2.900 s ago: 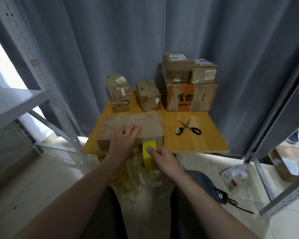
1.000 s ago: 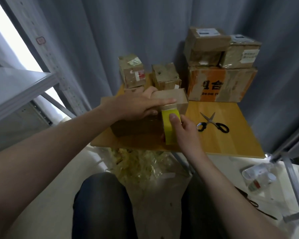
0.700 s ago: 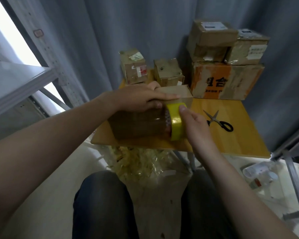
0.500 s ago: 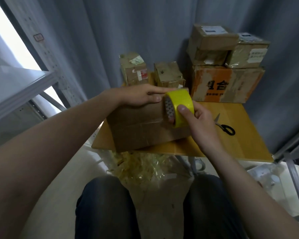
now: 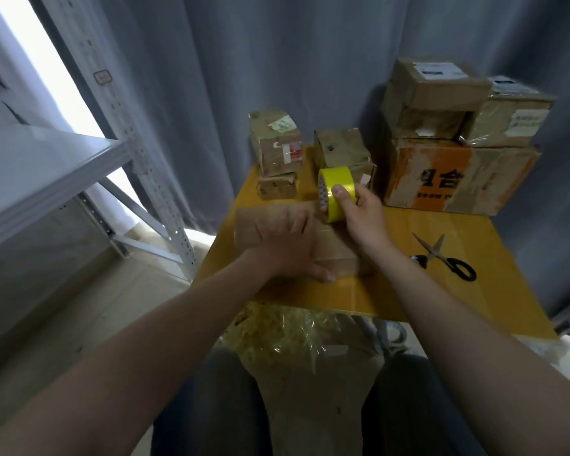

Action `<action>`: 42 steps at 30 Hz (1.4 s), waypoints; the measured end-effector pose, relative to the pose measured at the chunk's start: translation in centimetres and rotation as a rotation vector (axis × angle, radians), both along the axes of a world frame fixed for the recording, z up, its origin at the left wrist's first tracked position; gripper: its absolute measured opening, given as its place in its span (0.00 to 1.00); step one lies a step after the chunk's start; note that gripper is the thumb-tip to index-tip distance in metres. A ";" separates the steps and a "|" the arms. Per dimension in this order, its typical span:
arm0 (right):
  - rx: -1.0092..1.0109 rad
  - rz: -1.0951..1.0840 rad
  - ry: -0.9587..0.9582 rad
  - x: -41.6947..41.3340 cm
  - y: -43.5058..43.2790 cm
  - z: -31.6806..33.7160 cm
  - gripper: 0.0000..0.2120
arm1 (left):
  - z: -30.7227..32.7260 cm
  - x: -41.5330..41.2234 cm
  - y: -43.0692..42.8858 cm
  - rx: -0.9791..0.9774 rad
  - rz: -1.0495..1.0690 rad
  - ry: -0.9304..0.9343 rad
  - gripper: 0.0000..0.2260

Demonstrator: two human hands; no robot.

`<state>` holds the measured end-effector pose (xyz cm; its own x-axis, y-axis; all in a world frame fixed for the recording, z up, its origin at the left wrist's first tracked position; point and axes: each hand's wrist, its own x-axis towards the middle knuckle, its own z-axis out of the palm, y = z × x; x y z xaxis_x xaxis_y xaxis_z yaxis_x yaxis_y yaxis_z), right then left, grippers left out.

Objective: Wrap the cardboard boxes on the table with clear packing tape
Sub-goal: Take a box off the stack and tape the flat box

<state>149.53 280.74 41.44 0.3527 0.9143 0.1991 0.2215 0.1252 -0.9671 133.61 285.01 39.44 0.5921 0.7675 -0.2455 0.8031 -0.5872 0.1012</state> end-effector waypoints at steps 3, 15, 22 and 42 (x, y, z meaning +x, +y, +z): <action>-0.024 -0.019 -0.015 -0.1 0.4 -0.6 0.12 | -0.9 0.2 -0.2 0.084 0.000 -0.049 0.57; -0.240 -0.085 0.001 -0.8 -5.7 3.6 0.21 | -2.5 0.0 0.8 0.119 0.002 -0.118 0.60; -0.385 0.099 0.283 -2.4 -13.4 3.7 0.15 | -0.5 0.0 -0.4 0.047 0.032 -0.052 0.54; -0.207 -0.152 -0.436 -3.8 -16.2 -1.1 0.23 | -0.3 -2.2 -2.3 -0.002 -0.080 -0.009 0.61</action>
<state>145.68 264.58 40.32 0.4095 0.8950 0.1770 0.6108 -0.1248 -0.7819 131.40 282.68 39.10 0.6540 0.7170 -0.2413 0.7524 -0.6496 0.1091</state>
